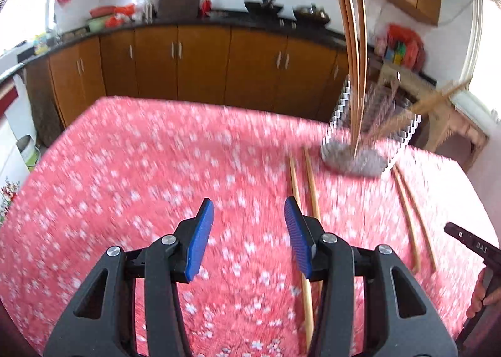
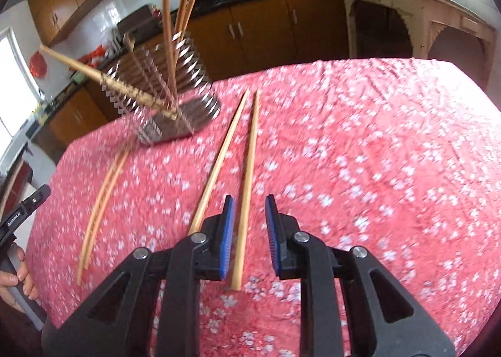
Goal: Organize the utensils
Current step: 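Move back to the table and grasp a chopstick with the right tool while the left tool grasps another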
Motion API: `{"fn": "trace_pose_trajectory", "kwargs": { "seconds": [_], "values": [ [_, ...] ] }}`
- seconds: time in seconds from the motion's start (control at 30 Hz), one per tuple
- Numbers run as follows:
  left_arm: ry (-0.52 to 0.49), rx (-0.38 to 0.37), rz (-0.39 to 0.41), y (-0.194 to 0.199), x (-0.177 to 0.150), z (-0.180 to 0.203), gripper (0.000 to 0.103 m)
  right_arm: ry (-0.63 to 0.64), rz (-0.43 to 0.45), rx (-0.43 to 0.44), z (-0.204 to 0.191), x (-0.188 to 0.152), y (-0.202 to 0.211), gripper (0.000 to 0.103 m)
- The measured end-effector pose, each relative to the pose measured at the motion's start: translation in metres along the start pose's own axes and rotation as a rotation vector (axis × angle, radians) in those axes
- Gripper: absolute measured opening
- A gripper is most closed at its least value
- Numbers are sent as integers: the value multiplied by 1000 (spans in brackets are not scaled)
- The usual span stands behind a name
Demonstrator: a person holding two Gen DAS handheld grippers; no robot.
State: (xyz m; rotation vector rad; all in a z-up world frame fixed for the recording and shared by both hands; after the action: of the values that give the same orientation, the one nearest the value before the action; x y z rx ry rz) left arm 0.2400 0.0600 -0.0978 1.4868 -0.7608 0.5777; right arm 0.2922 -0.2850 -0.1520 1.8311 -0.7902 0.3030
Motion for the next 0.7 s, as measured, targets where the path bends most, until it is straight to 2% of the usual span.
{"fn": "trace_pose_trajectory", "kwargs": {
  "seconds": [0.17,0.4,0.47,0.5,0.7],
  "values": [
    [-33,-57,-30,-9,-18,12,48,40,-31,-31,-9,-12,-16,21],
    [-52,-87,-58,-17,-26,26,47,84,-20,-89,-8,-13,-24,20],
    [-63,-86,-63,-19,-27,29,47,100,-6,-117,-8,-13,-24,9],
    [-70,-86,-68,-20,-27,31,47,110,1,-128,-8,-13,-24,8],
    [-101,-110,-102,-28,-34,44,44,25,26,-159,12,1,-22,8]
  ]
}}
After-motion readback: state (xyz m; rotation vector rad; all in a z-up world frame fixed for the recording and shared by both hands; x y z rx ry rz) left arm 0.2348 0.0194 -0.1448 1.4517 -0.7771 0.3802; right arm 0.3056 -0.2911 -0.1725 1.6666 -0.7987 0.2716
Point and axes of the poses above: each gripper's, at about its wrist camera, not at the fingertips, and y roughly against the way its jaws point, z to its right, x to its top, the point moved 6 cm from there along -y, roughly the way its jaws point, and after that the axes turned 15 degrees about -y, right-handed, at the moved point
